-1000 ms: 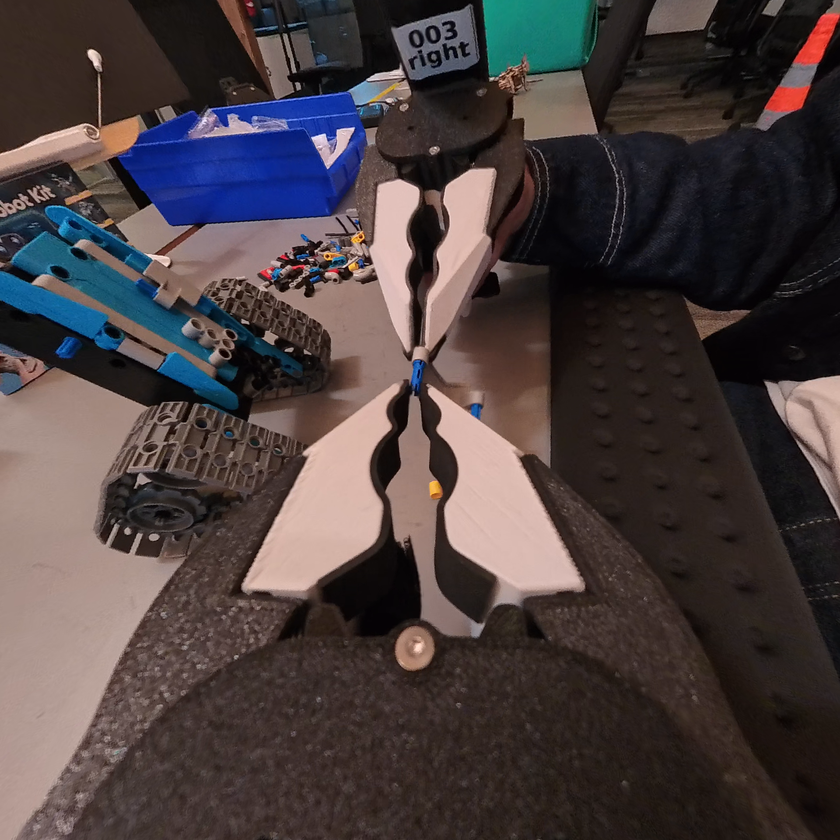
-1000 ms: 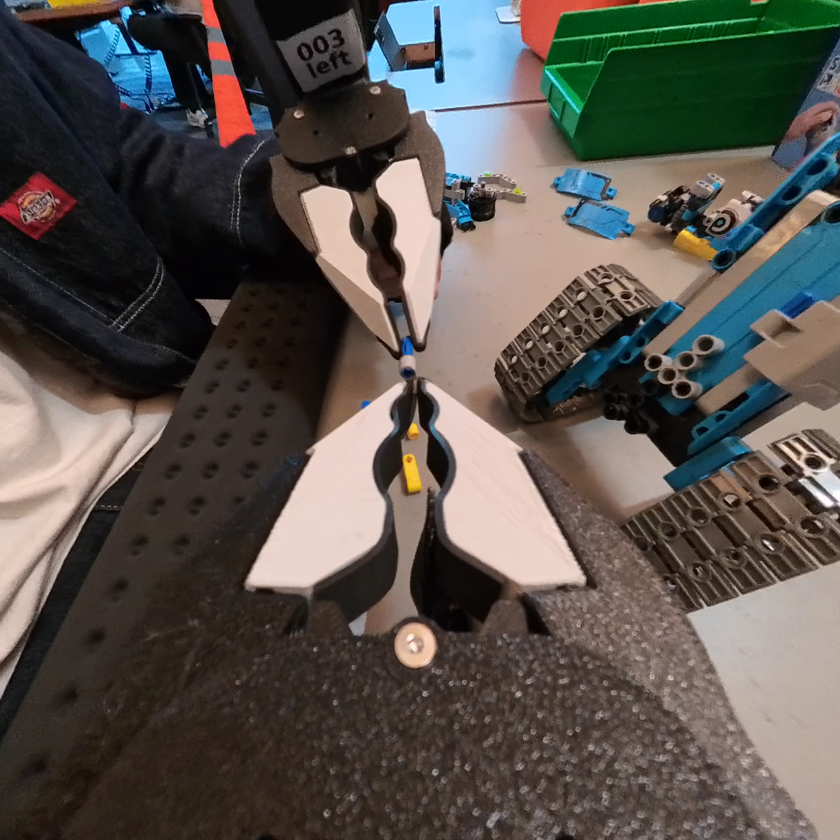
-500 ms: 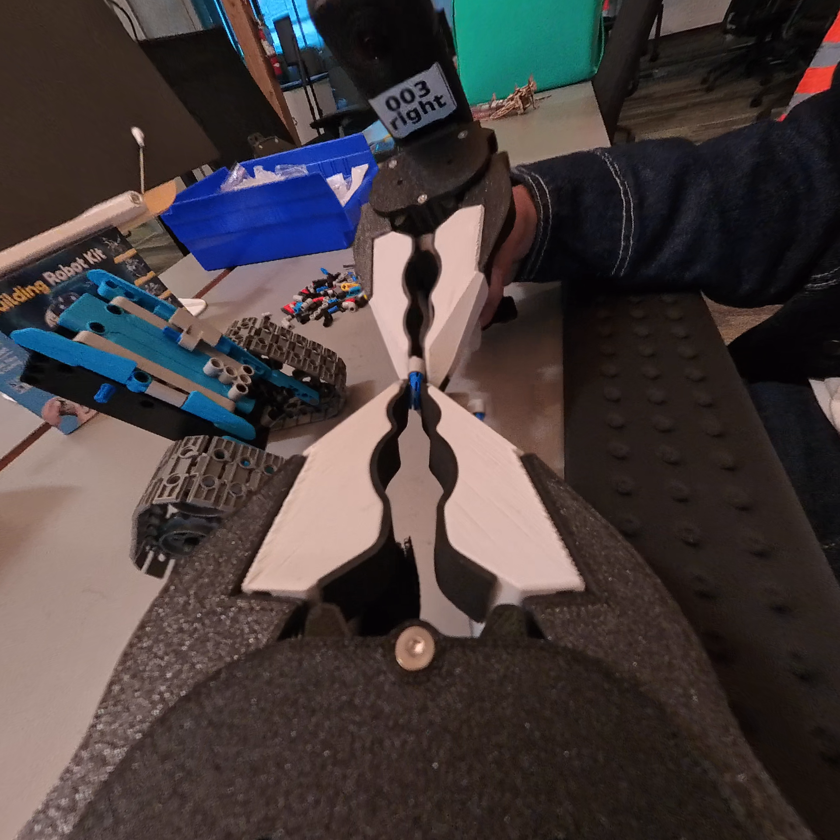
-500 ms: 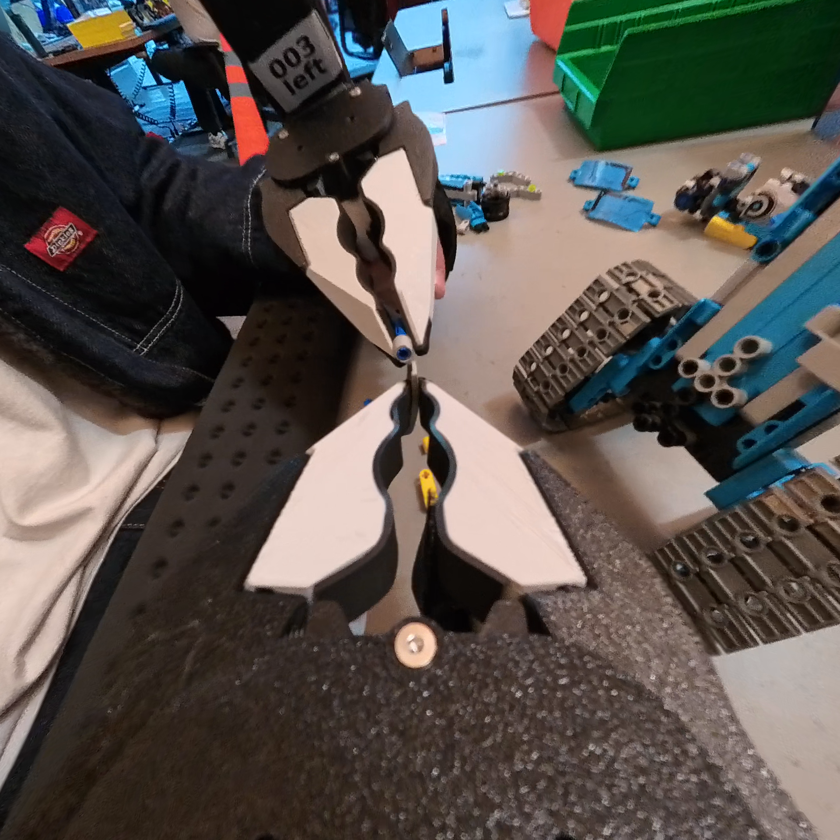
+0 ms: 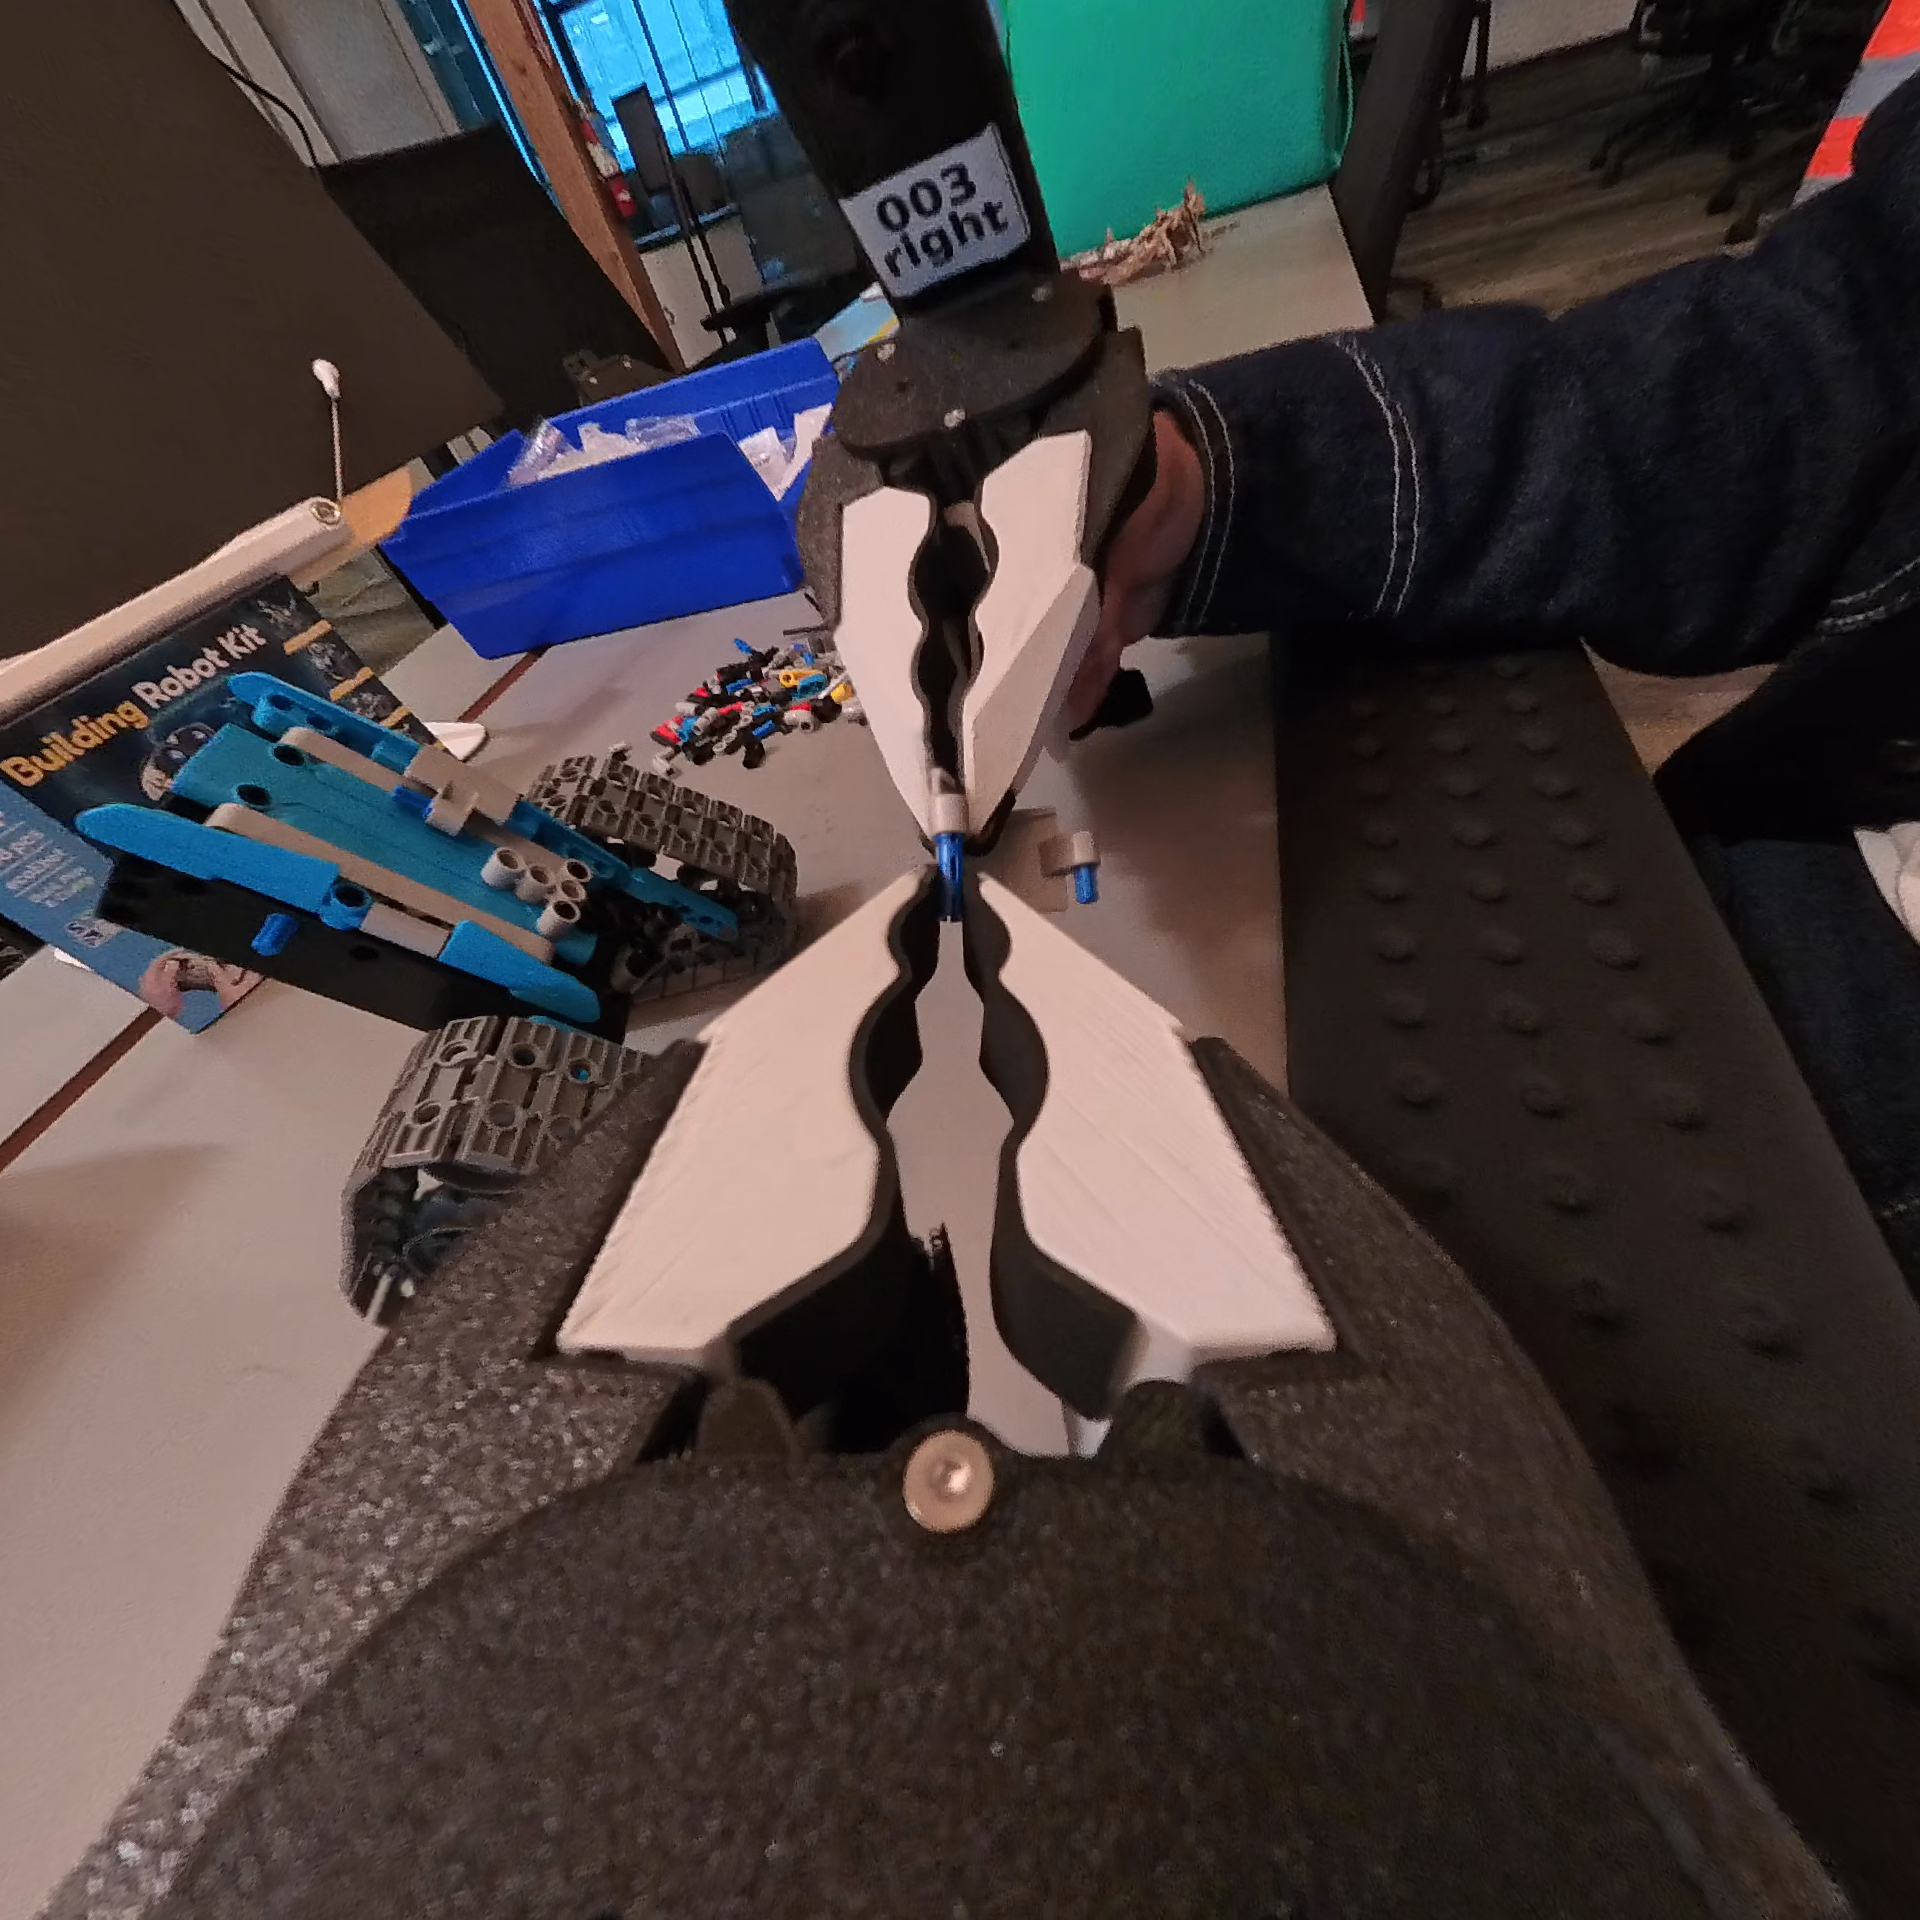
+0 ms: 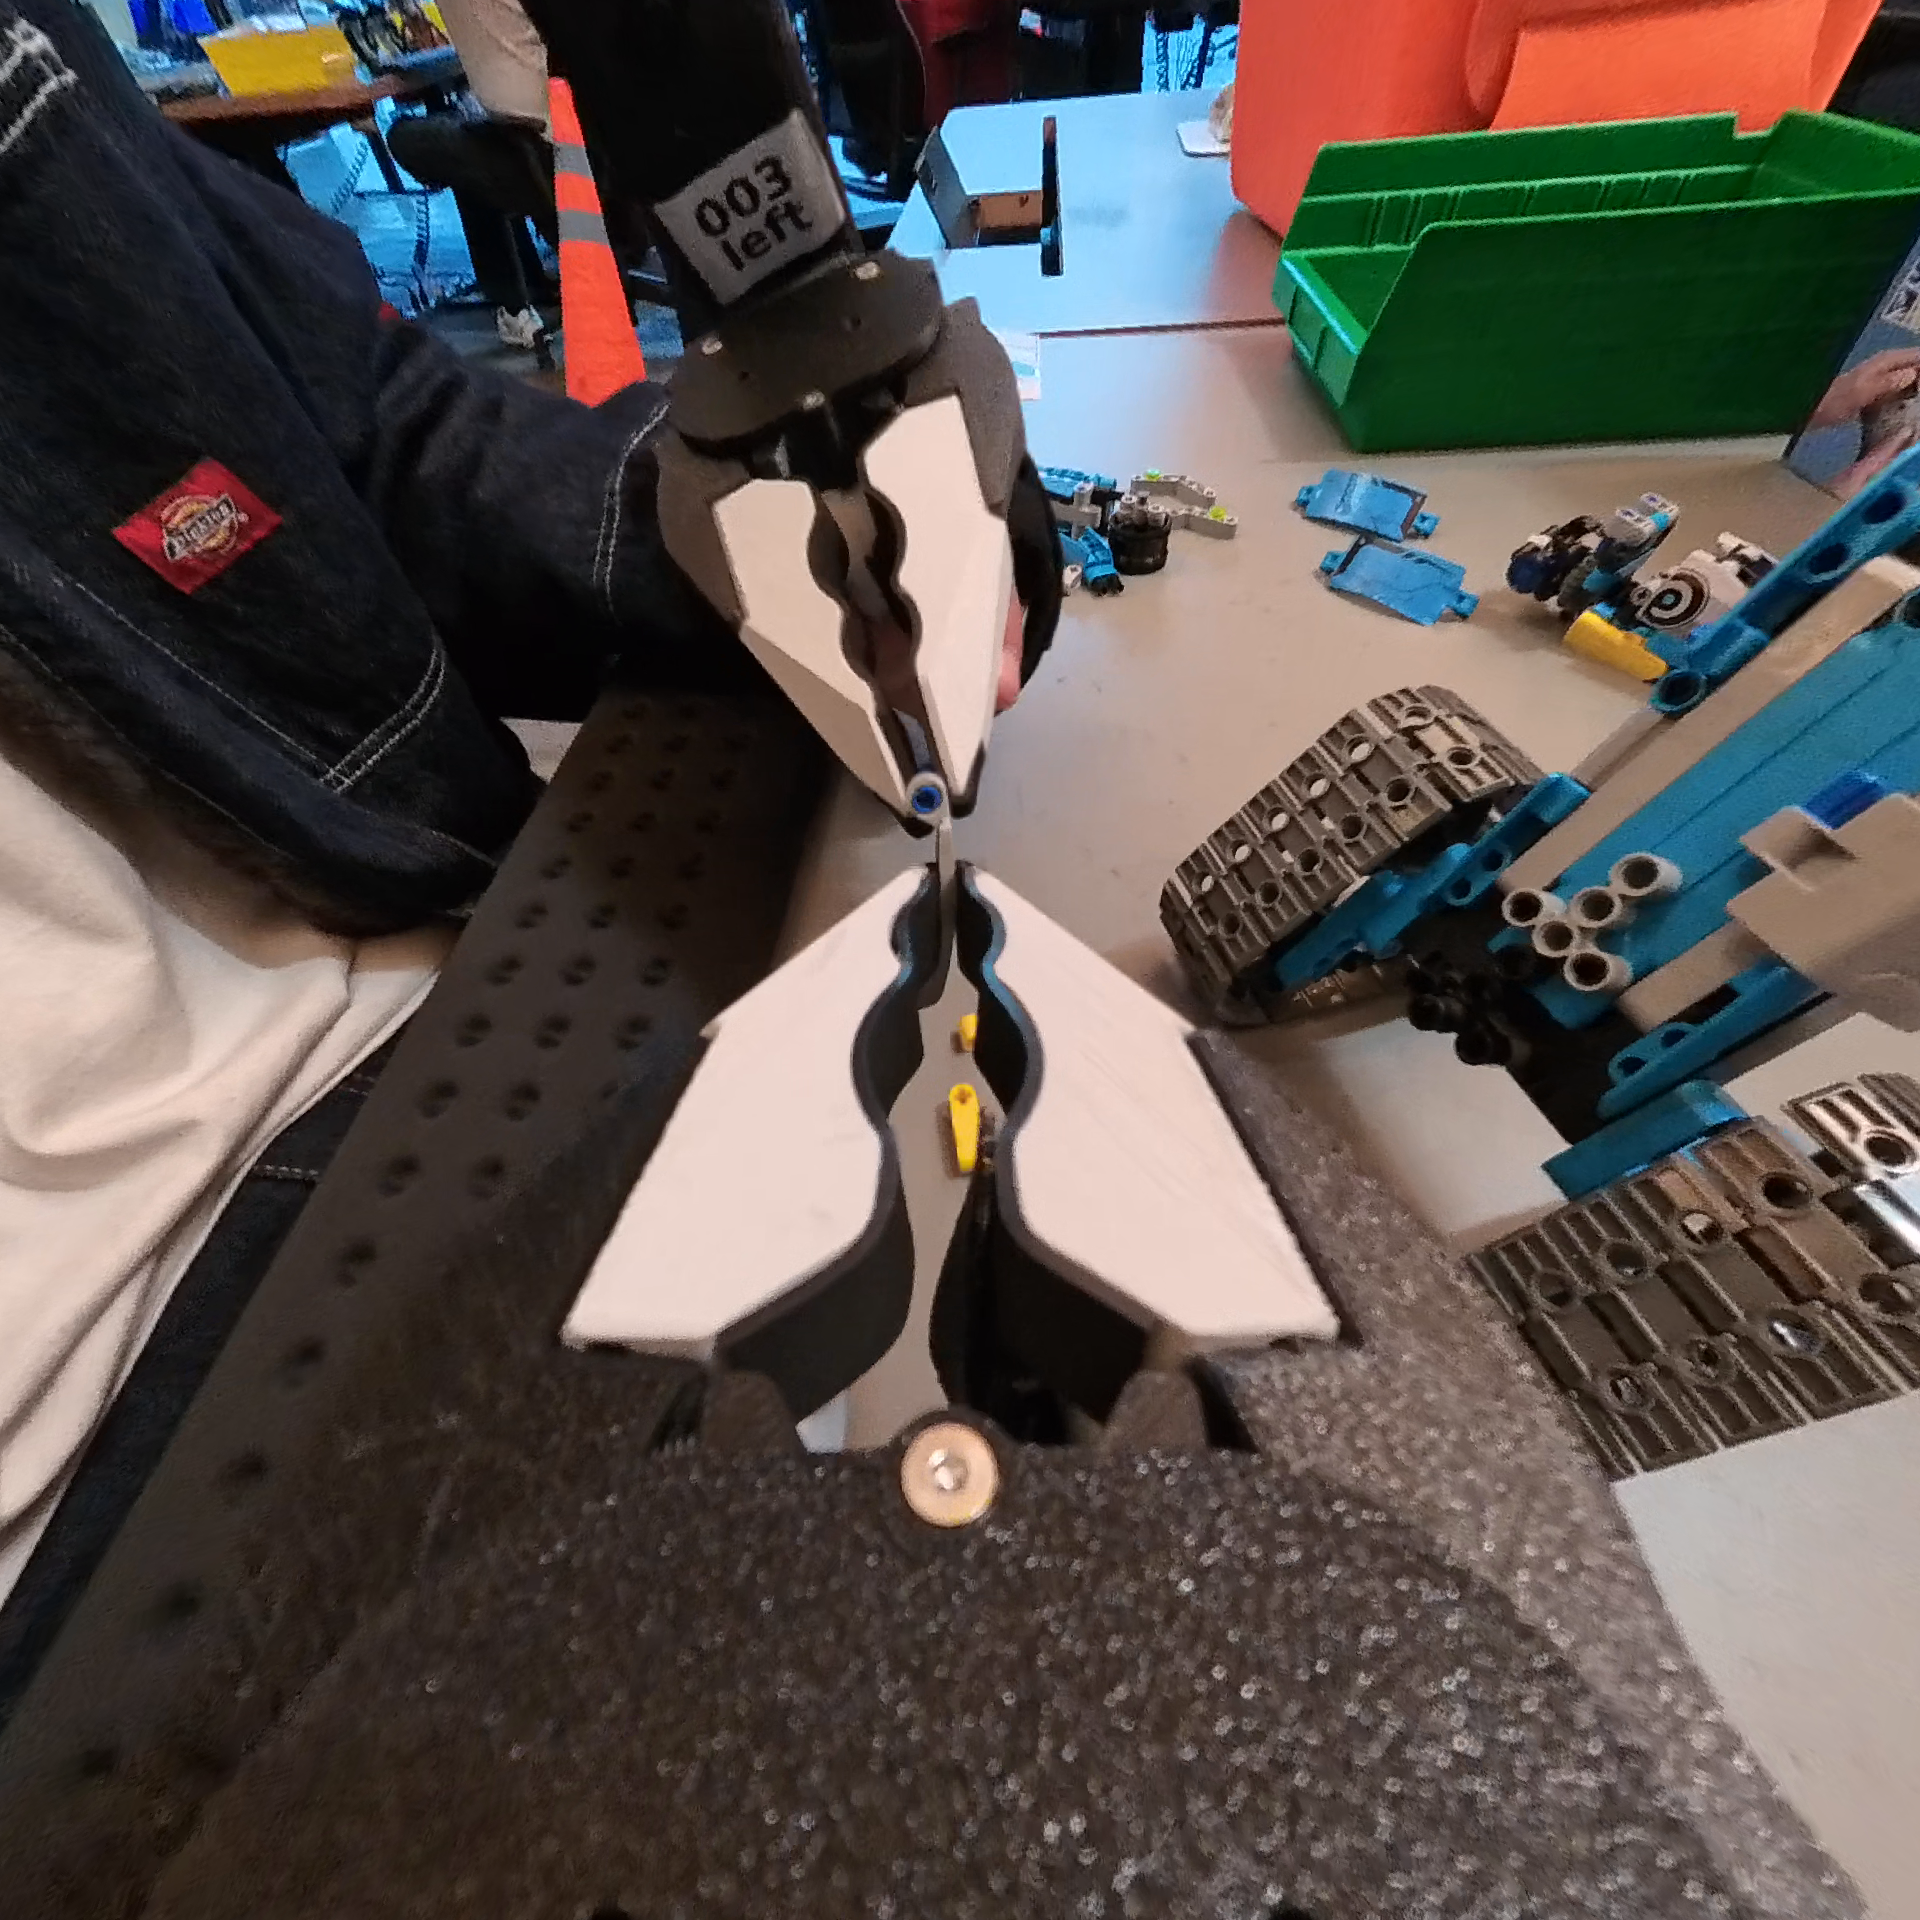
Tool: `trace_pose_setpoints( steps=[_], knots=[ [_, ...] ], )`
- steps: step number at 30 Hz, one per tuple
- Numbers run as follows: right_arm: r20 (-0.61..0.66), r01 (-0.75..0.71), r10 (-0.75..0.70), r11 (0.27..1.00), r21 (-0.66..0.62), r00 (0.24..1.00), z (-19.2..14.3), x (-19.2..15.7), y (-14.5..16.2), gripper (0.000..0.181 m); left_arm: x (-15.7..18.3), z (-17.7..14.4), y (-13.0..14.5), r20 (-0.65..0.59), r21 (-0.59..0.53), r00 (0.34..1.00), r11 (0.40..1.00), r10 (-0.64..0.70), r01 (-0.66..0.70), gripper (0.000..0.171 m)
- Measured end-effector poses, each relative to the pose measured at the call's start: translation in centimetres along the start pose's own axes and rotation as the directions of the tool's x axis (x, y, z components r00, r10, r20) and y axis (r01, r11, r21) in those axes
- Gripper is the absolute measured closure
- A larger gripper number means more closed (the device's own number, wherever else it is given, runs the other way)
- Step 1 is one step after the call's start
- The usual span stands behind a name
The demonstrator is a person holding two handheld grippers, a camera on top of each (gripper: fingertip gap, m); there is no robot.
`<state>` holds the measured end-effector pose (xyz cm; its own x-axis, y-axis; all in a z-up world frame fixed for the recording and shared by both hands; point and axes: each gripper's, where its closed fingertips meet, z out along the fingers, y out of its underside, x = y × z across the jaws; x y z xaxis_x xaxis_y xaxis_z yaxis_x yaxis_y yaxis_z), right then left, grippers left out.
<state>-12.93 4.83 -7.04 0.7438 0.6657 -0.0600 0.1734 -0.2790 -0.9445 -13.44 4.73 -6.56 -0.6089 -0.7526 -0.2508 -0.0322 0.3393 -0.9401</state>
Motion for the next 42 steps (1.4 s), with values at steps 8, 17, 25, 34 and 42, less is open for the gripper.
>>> trace_pose_setpoints(
  steps=[8, 17, 25, 34, 42],
  knots=[
    [-0.041, -0.027, 0.024, 0.997, -0.07, 0.999, 0.7, 0.6, 1.2, 0.178, -0.4, 0.2, 1.3, -0.007, -0.062, 0.998, 0.997, -0.055, 0.055, 0.169],
    [-0.092, 0.092, -0.098, 0.994, -0.066, 0.991, 1.0, 0.6, 0.8, 0.165, 0.0, 0.4, 2.0, -0.043, -0.095, 0.995, 0.992, -0.092, 0.088, 0.169],
    [-0.052, 0.095, -0.101, 0.99, -0.1, 0.994, 1.6, 0.0, 1.2, 0.176, 0.7, 0.7, 2.3, -0.072, -0.115, 0.993, 0.99, -0.092, 0.083, 0.169],
    [-0.019, 0.141, -0.141, 0.99, -0.003, 0.99, 1.2, -0.9, -0.5, 0.177, 1.0, -0.2, 0.4, -0.12, -0.008, 0.985, 0.992, -0.127, 0.127, 0.169],
    [-0.221, -0.011, 0.035, 0.994, 0.11, 0.975, -7.6, 4.5, 0.3, 0.176, -4.6, -4.4, 3.2, 0.064, -0.023, 0.972, 0.974, -0.225, 0.227, 0.169]
  ],
)
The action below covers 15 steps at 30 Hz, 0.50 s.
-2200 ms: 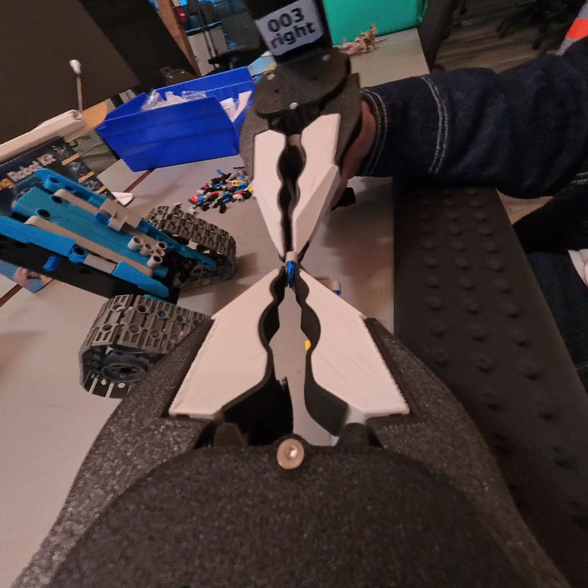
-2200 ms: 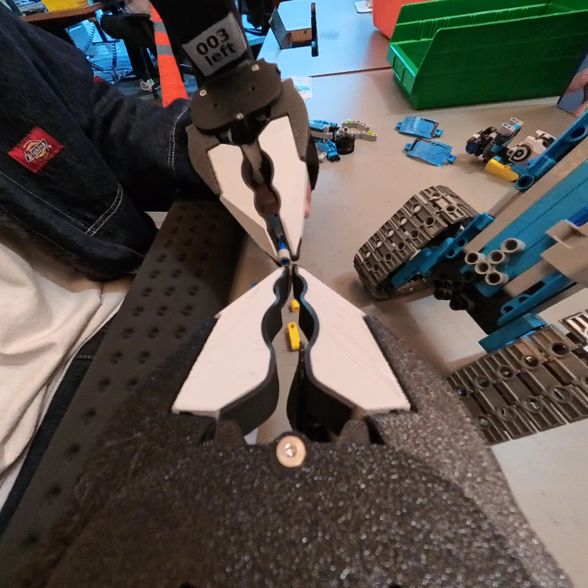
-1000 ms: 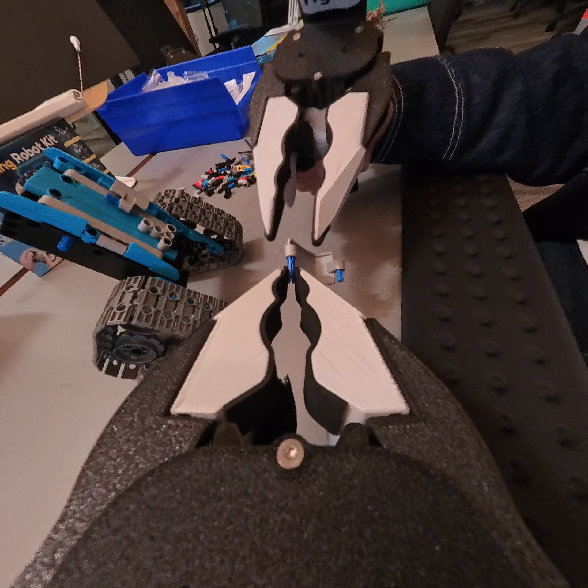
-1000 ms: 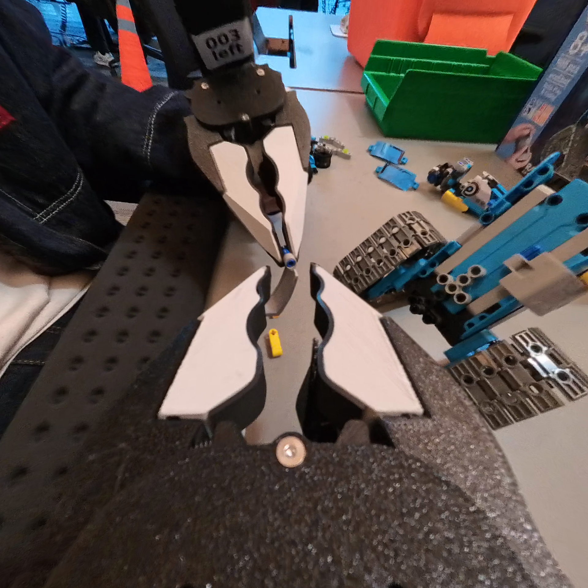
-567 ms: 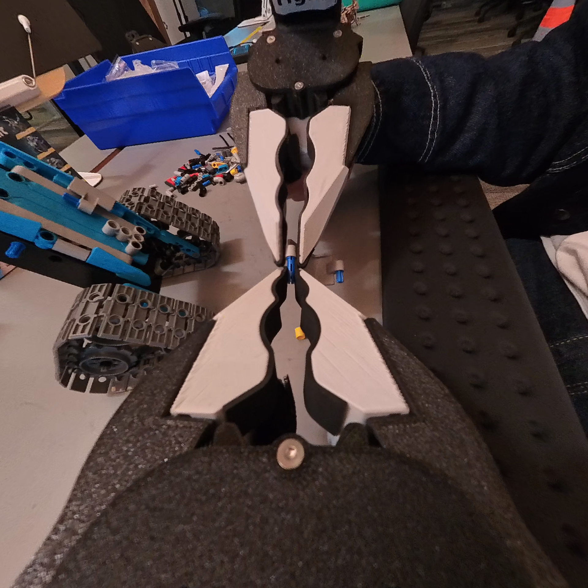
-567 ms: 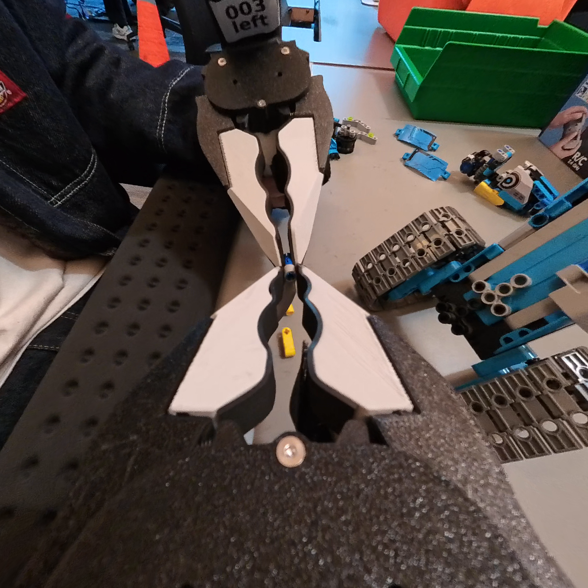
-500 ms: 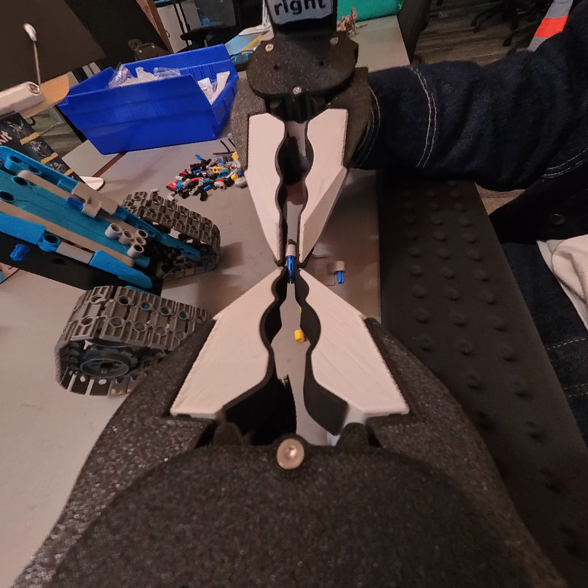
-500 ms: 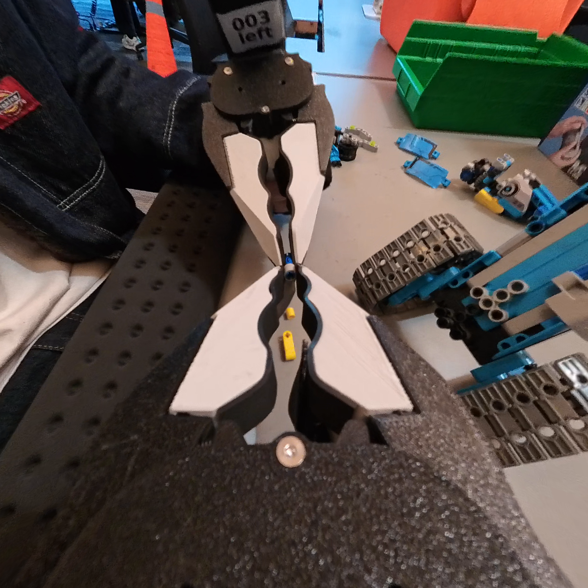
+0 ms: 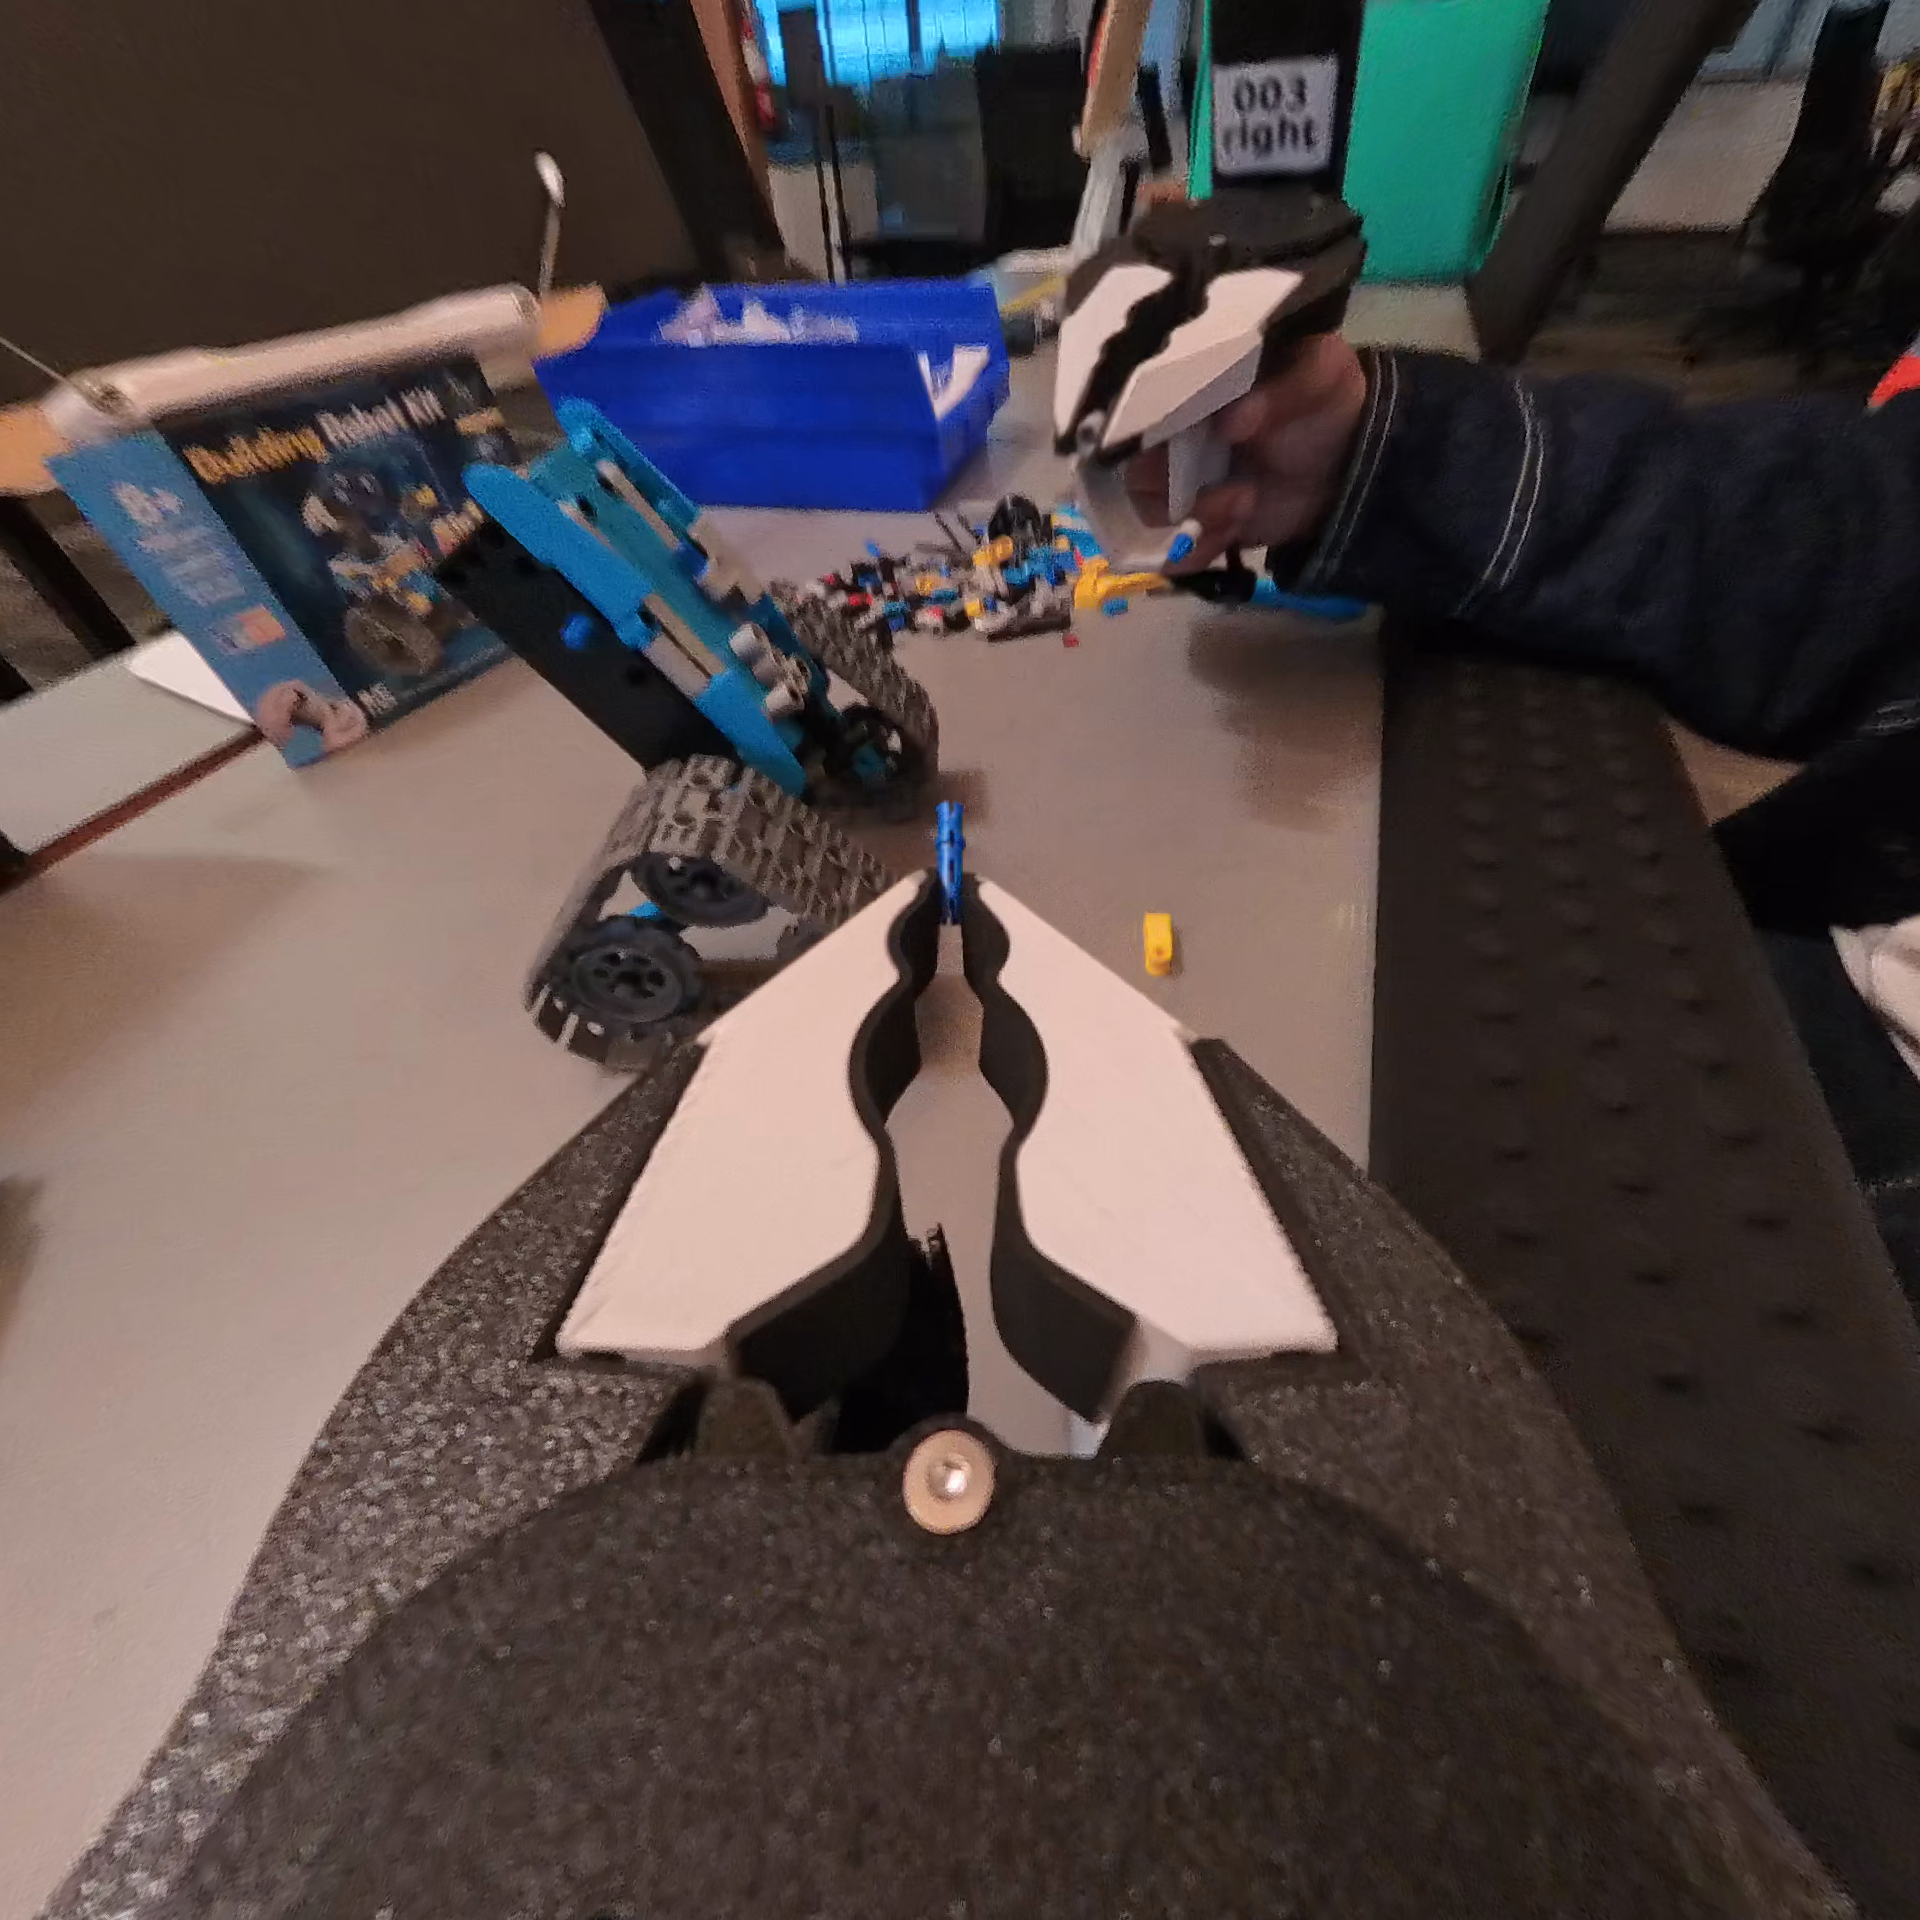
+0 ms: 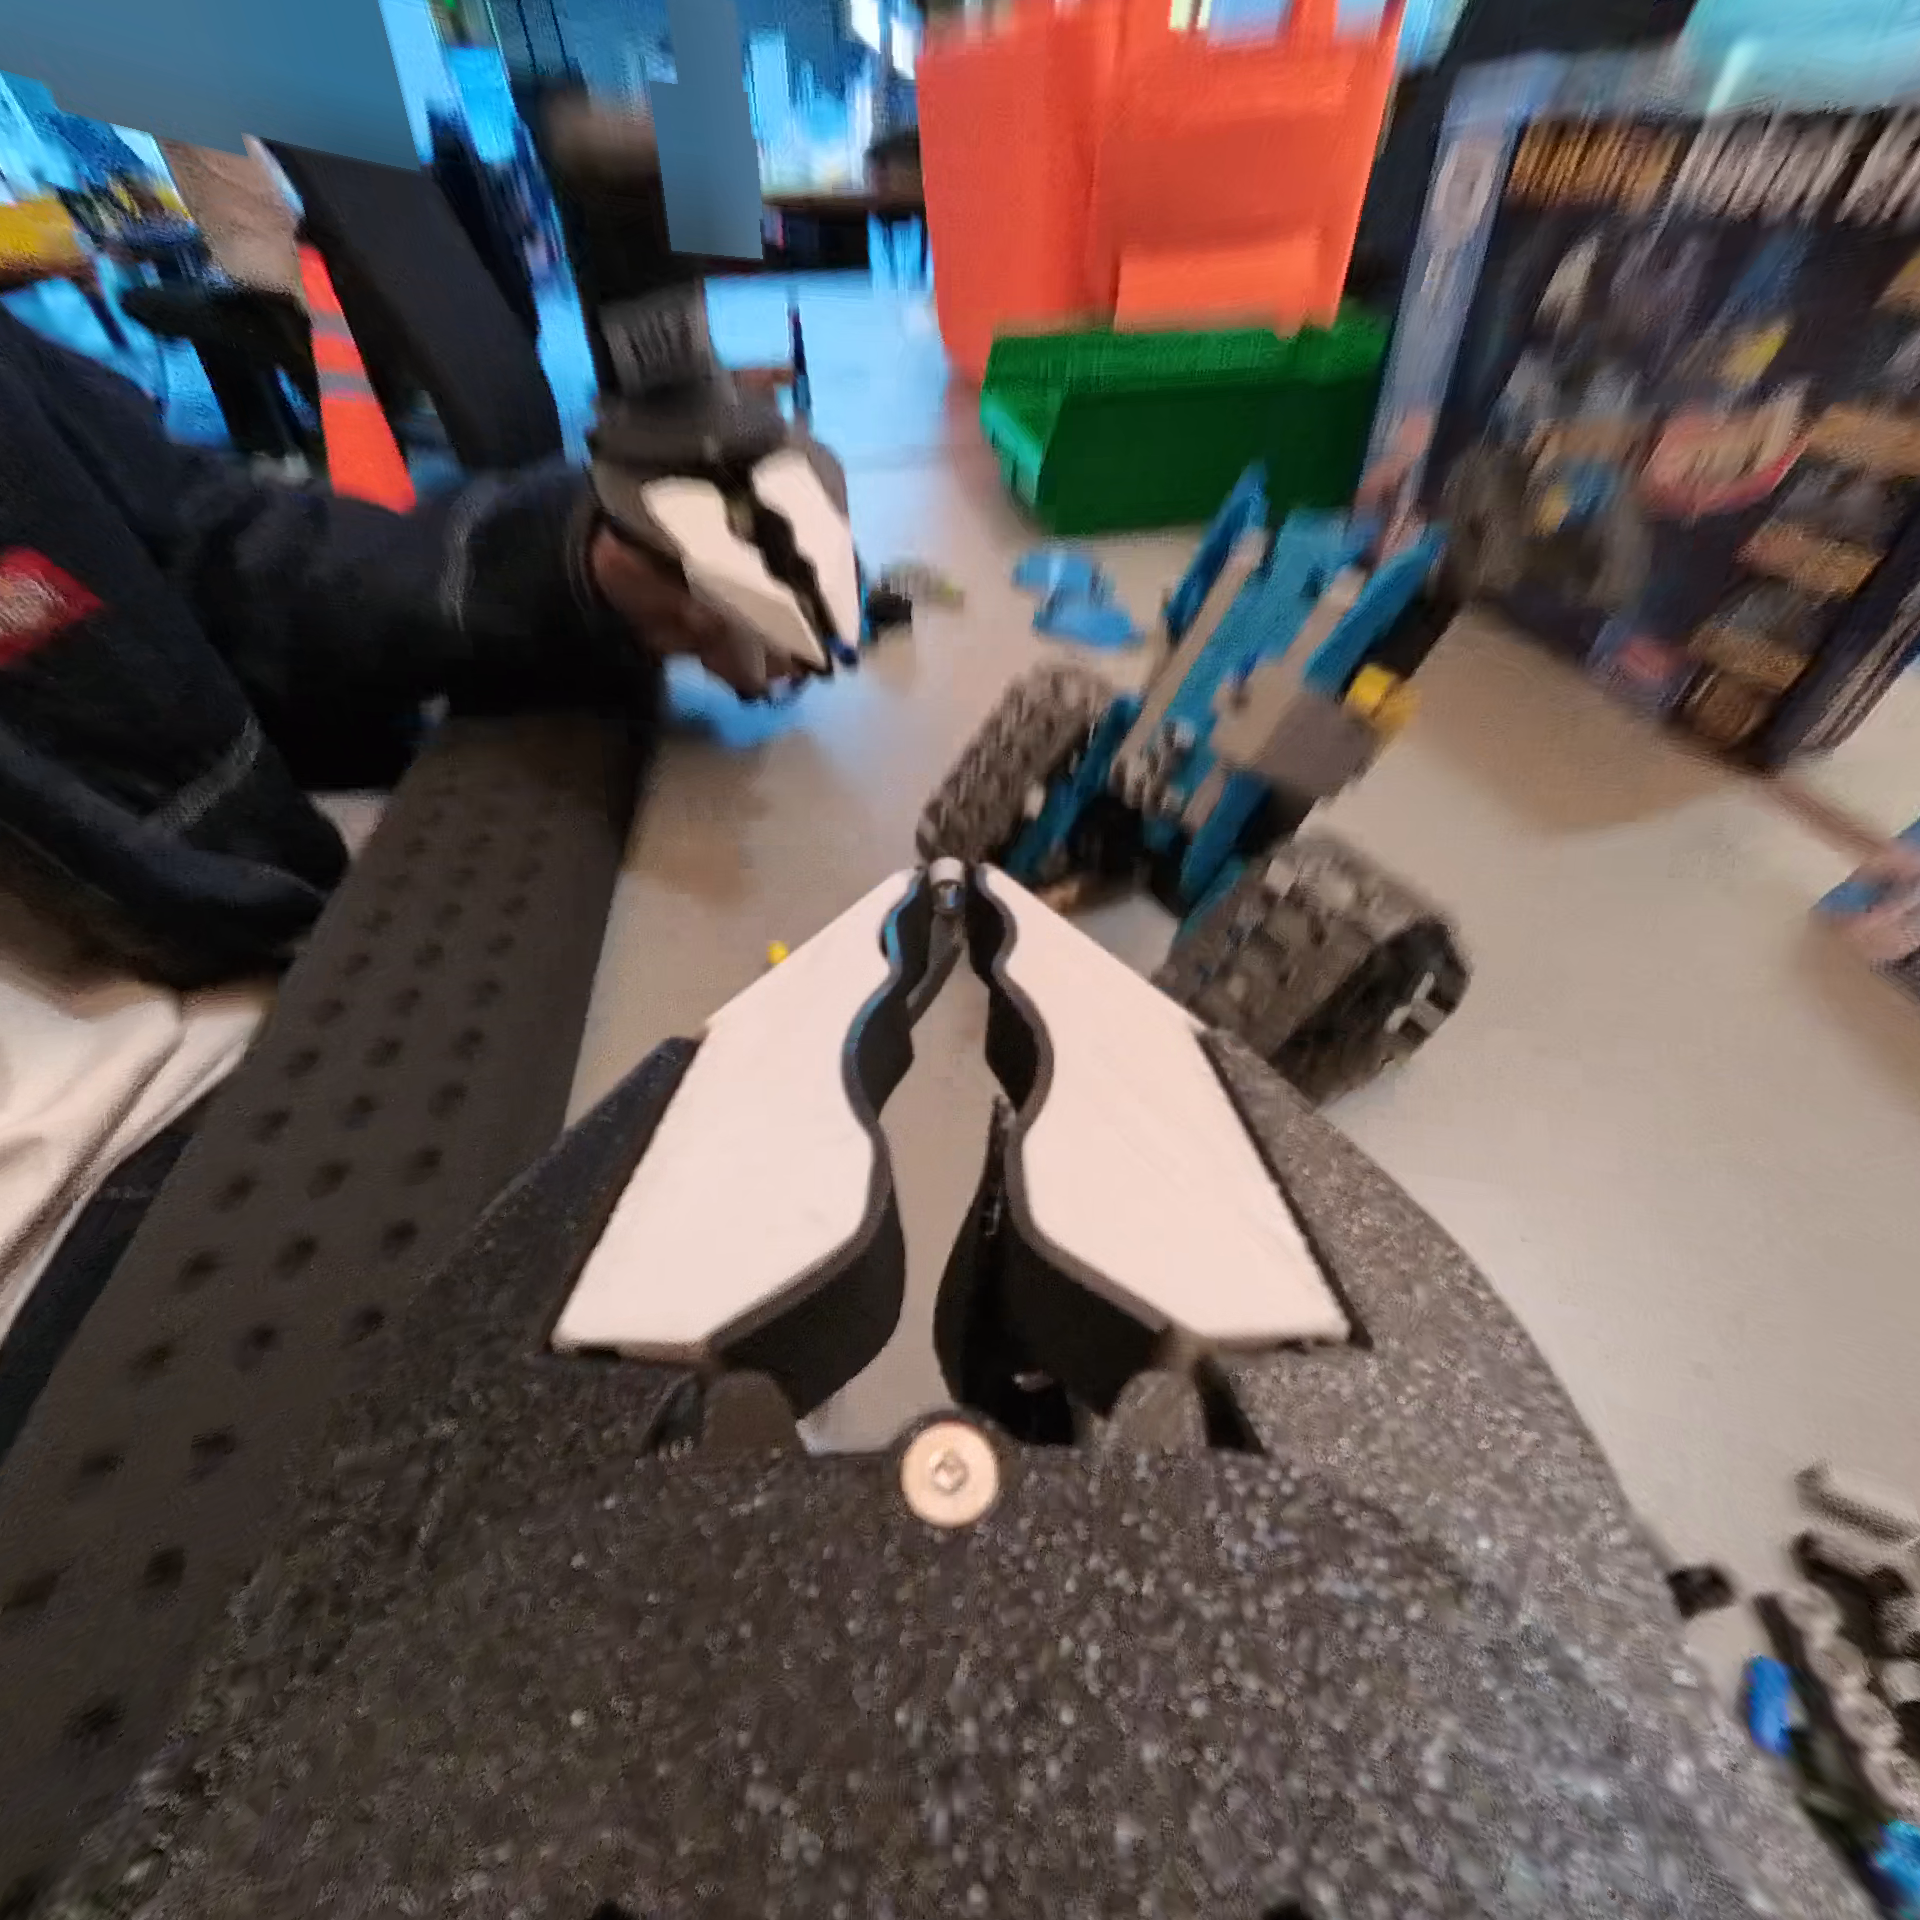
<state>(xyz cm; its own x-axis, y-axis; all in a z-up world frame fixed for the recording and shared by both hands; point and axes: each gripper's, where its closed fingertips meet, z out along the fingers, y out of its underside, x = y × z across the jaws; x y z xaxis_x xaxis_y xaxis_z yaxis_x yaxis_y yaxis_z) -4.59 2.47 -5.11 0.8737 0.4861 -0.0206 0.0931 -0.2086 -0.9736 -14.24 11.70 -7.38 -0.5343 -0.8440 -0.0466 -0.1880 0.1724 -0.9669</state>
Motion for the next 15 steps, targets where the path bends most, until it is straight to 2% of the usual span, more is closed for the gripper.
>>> trace_pose_setpoints(
  steps=[2, 3, 5, 8, 10, 13, 15],
  knots=[
    [-0.019, 0.015, -0.018, 0.984, -0.18, 1.0, 2.0, 0.2, 3.4, 0.176, 1.1, 1.6, 2.8, -0.044, -0.161, 0.999, 0.987, 0.018, -0.025, 0.169],
    [-0.026, 0.032, -0.038, 0.974, -0.223, 0.999, 2.7, 0.1, 4.3, 0.176, 1.6, 2.3, 4.4, -0.055, -0.248, 0.997, 0.967, 0.052, -0.064, 0.169],
    [0.025, 0.019, -0.012, 0.965, -0.262, 1.0, 3.8, -1.1, 5.2, 0.176, 2.4, 3.2, 5.3, -0.056, -0.306, 0.992, 0.944, 0.11, -0.122, 0.168],
    [0.076, 0.031, -0.01, 0.962, -0.272, 0.997, 5.0, -2.6, 5.3, 0.176, 3.0, 3.9, 7.0, -0.073, -0.412, 0.991, 0.901, 0.115, -0.134, 0.168],
    [0.08, 0.037, -0.015, 0.958, -0.285, 0.997, 5.4, -2.8, 5.5, 0.176, 3.3, 4.2, 7.7, -0.092, -0.449, 0.988, 0.88, 0.127, -0.155, 0.168],
    [0.059, 0.027, -0.007, 0.936, -0.35, 0.998, 5.5, -2.3, 6.9, 0.176, 3.4, 4.2, 7.7, -0.103, -0.449, 0.989, 0.882, 0.108, -0.143, 0.168],
    [0.058, 0.016, 0.004, 0.942, -0.335, 0.998, 5.6, -2.3, 6.6, 0.176, 3.3, 4.2, 7.5, -0.094, -0.44, 0.991, 0.888, 0.1, -0.131, 0.164]
  ],
)
